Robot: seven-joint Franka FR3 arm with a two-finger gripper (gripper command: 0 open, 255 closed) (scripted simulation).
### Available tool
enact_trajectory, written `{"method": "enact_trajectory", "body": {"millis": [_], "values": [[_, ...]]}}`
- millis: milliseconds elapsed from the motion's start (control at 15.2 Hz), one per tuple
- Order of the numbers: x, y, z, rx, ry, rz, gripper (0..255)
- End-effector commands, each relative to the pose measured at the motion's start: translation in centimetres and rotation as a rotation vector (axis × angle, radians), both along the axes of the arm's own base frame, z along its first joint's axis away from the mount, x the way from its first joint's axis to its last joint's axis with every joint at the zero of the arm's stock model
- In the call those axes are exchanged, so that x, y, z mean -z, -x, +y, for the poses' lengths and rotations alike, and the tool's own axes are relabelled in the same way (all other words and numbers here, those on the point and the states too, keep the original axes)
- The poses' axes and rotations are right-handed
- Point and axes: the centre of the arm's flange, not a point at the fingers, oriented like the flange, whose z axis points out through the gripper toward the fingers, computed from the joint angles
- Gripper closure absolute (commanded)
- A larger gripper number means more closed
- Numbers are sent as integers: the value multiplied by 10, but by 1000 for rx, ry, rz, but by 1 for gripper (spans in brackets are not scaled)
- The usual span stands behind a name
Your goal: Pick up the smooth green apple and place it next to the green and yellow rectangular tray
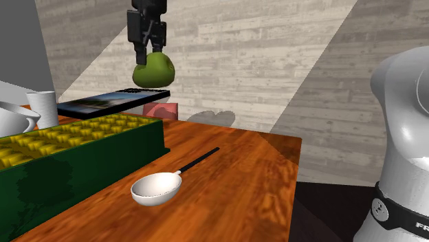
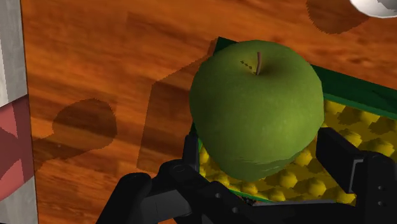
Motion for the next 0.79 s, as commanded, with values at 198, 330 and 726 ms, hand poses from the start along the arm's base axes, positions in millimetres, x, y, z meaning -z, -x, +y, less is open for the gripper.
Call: {"method": "enact_trajectory", "body": {"millis": [198,330,726], "values": [[-1,12,64,2,1,0,255],[-1,16,90,2,1,0,255],[-1,30,168,2,1,0,255]]}}
